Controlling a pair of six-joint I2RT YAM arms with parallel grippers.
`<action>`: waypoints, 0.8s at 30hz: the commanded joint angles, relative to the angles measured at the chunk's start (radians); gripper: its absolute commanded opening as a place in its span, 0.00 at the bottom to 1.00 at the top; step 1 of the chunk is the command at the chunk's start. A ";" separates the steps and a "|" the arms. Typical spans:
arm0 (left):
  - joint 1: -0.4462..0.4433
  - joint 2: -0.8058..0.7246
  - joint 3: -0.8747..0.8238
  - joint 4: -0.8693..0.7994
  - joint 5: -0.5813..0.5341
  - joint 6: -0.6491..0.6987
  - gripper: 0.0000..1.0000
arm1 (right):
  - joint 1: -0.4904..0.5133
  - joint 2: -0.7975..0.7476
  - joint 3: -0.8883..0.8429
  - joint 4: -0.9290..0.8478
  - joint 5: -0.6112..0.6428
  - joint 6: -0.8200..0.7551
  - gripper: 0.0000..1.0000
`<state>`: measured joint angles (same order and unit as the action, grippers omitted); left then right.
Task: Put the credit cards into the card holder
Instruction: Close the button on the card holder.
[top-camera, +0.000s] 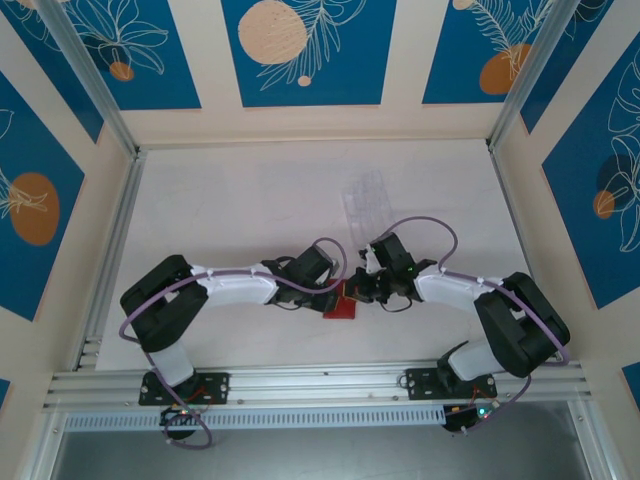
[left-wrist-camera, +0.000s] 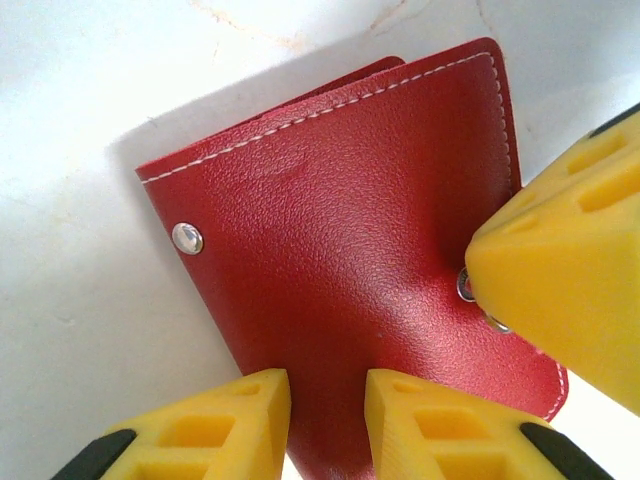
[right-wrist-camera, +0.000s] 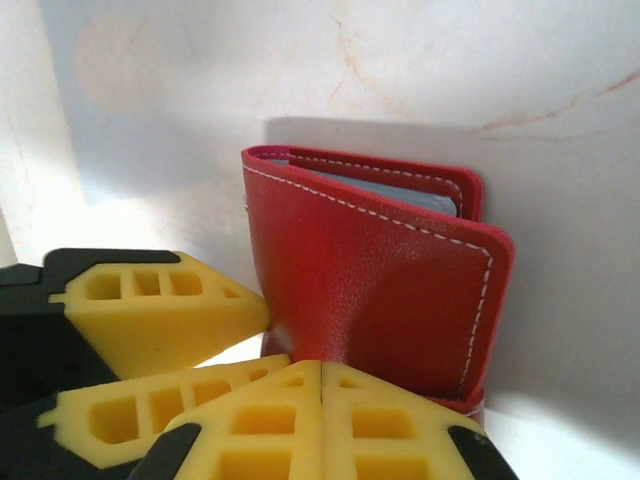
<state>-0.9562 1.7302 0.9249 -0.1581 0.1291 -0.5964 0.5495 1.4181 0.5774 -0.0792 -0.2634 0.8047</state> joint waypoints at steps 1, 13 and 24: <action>-0.018 0.060 0.000 0.015 -0.013 -0.013 0.27 | -0.015 0.009 -0.008 0.051 -0.092 0.028 0.00; -0.018 0.066 0.006 0.018 -0.007 -0.013 0.27 | 0.016 0.043 0.009 0.004 -0.007 0.005 0.00; -0.018 0.071 0.013 0.016 -0.004 -0.015 0.27 | 0.089 0.010 0.011 -0.074 0.188 -0.009 0.00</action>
<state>-0.9562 1.7359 0.9310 -0.1608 0.1295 -0.5964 0.6083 1.4296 0.5838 -0.0822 -0.1520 0.8112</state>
